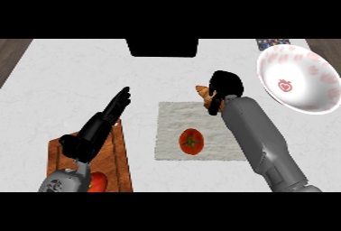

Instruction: Pick the croissant from the placemat and place it in the bowl

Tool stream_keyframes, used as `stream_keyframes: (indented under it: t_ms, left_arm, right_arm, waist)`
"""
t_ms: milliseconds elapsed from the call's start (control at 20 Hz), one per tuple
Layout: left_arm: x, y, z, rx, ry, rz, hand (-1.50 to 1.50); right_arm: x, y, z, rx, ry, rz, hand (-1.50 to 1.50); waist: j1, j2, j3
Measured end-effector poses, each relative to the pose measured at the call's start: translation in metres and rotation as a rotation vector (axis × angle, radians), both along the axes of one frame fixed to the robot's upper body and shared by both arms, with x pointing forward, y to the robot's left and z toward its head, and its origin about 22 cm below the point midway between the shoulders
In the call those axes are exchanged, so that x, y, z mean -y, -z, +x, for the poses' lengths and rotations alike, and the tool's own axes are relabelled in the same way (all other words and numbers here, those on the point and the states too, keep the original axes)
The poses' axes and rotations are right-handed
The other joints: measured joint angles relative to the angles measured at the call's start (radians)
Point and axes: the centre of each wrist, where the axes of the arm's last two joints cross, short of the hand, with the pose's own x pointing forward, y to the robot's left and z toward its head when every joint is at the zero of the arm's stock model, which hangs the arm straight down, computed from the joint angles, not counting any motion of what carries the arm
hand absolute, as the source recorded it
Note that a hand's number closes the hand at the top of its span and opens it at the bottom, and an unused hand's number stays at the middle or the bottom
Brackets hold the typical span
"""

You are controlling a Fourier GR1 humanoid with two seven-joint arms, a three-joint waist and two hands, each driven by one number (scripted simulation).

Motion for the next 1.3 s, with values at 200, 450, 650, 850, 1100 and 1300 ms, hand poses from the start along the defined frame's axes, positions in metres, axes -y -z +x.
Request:
stream_keyframes:
  t_ms: [200,450,650,850,1100,1300]
  left_arm:
    - [0.004,0.002,-0.004,-0.004,-0.002,0.002,0.00]
    - [0.004,-0.001,-0.004,-0.011,-0.013,0.001,0.00]
    - [0.004,-0.004,-0.003,-0.014,-0.024,0.000,0.00]
    - [0.002,0.000,-0.003,-0.011,-0.022,0.003,0.00]
    - [0.004,-0.004,0.001,-0.013,-0.016,0.005,0.00]
    - [0.003,-0.003,-0.002,-0.012,-0.012,0.005,0.00]
  right_arm:
    - [0.000,-0.015,0.007,0.111,0.122,-0.102,1.50]
    - [-0.008,-0.051,0.016,0.354,0.222,-0.115,1.50]
    - [-0.011,-0.087,0.019,0.556,0.281,-0.028,1.50]
    - [0.001,-0.117,0.018,0.677,0.350,0.065,1.50]
    - [0.036,-0.120,0.020,0.713,0.442,0.067,1.50]
    - [0.073,-0.117,0.027,0.716,0.489,-0.025,1.50]
  waist:
    - [-0.006,-0.004,0.000]
    - [-0.010,-0.007,0.000]
    - [-0.018,-0.010,0.000]
    - [-0.022,-0.010,0.000]
    - [-0.018,-0.008,0.000]
    - [-0.011,-0.005,0.000]
